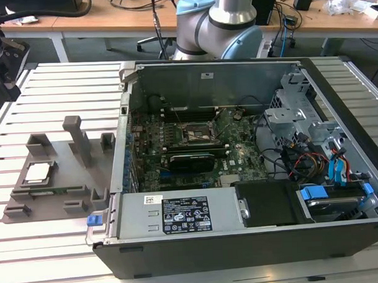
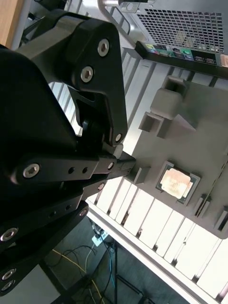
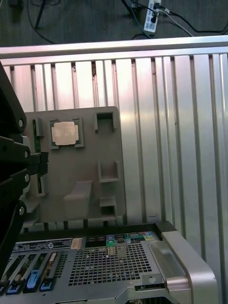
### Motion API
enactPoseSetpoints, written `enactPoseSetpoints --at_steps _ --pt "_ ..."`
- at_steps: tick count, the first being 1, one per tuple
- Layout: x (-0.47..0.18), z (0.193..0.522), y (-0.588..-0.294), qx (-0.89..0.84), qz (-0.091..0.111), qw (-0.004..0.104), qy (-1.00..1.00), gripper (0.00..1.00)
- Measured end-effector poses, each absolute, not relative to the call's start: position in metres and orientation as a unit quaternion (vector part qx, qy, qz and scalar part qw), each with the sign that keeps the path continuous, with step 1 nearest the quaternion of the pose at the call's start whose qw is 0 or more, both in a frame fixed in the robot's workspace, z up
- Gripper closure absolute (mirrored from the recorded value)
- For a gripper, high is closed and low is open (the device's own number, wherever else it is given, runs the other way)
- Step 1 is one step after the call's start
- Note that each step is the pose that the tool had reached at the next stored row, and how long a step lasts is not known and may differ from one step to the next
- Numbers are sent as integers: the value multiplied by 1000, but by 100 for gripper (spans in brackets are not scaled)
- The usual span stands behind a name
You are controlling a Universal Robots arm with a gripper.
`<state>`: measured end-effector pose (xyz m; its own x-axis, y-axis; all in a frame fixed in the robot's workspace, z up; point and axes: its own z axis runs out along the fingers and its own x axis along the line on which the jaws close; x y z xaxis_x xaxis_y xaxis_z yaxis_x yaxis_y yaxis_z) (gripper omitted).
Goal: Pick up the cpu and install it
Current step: 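Reach for the cpu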
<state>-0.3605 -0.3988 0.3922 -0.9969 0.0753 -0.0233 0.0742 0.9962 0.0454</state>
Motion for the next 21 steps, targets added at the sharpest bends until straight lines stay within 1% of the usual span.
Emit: enactPoseSetpoints --at_steps 21 --pt "-405 391 -399 37 22 12 999 89"
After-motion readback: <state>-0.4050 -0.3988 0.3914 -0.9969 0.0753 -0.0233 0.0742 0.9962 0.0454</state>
